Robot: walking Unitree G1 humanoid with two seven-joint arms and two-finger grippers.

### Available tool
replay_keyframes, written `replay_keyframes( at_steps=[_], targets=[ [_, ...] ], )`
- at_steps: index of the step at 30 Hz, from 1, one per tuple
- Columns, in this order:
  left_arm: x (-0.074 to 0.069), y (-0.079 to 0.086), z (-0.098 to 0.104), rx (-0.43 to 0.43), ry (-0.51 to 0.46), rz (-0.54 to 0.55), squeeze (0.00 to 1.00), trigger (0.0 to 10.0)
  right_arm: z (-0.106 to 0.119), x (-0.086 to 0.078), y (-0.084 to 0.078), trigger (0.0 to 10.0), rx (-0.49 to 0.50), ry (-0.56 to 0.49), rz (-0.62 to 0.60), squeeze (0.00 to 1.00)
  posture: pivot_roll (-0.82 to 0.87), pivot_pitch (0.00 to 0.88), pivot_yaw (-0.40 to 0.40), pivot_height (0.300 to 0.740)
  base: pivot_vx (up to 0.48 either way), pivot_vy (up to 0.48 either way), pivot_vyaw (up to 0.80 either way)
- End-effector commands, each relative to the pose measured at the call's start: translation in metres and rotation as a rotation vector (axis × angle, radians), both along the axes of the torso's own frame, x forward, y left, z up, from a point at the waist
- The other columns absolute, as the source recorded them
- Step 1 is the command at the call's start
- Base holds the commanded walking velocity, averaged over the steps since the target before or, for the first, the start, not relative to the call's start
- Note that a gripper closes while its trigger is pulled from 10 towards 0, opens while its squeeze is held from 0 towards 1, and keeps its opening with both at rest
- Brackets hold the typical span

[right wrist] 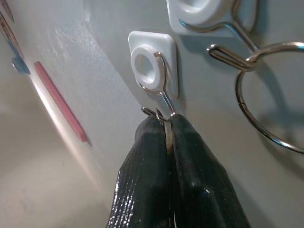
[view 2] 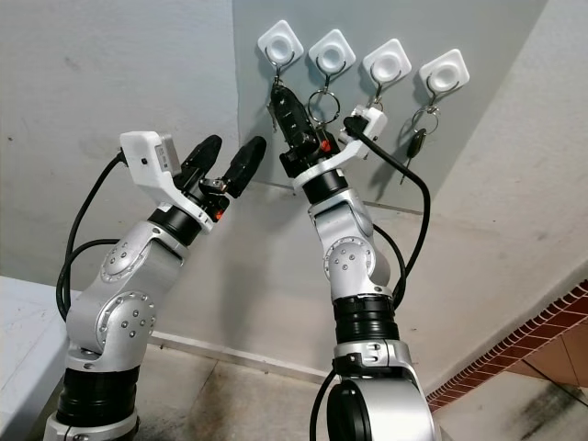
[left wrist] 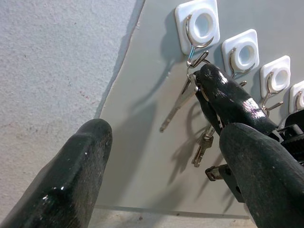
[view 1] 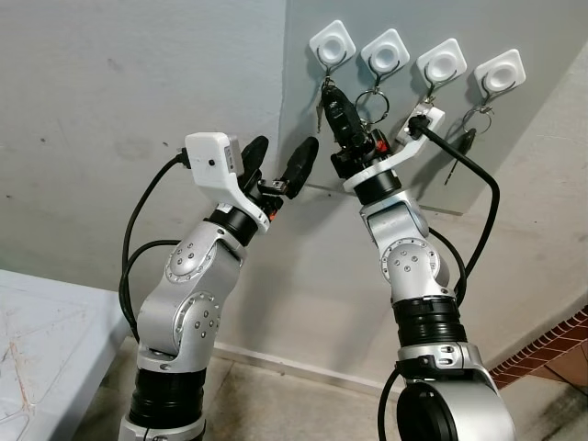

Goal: Hang keys on a hook

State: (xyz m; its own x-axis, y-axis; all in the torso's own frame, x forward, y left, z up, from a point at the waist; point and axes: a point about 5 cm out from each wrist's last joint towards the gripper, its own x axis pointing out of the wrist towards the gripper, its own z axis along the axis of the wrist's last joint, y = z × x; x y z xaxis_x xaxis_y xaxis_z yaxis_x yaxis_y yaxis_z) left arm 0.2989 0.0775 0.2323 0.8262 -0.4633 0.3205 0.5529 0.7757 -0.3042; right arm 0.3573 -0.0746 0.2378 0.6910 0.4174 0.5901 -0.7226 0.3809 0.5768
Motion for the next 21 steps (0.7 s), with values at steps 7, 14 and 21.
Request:
replay_keyframes(
  at_steps=[7, 14, 21],
  targets=[
    [-0.001, 0.0, 0.002, -0.001, -0.001, 0.006, 0.0, 10.0, -0.011, -0.001, -0.007, 10.0, 0.002, 0.026, -0.069, 1.0, 0.03, 0.0, -0.054, 0.74, 0.0, 0.0, 0.0],
    [0.0, 0.0, -0.003, 0.007, 0.015, 0.023, 0.0, 10.0, -0.024, -0.003, -0.006, 10.0, -0.307, -0.072, -0.222, 1.0, 0.03, 0.0, -0.059, 0.74, 0.0, 0.0, 0.0],
    [0.001, 0.003, -0.013, 0.024, 0.035, 0.051, 0.0, 10.0, -0.04, -0.01, -0.004, 10.0, -0.453, -0.121, -0.244, 1.0, 0.03, 0.0, -0.06, 0.74, 0.0, 0.0, 0.0]
  ],
)
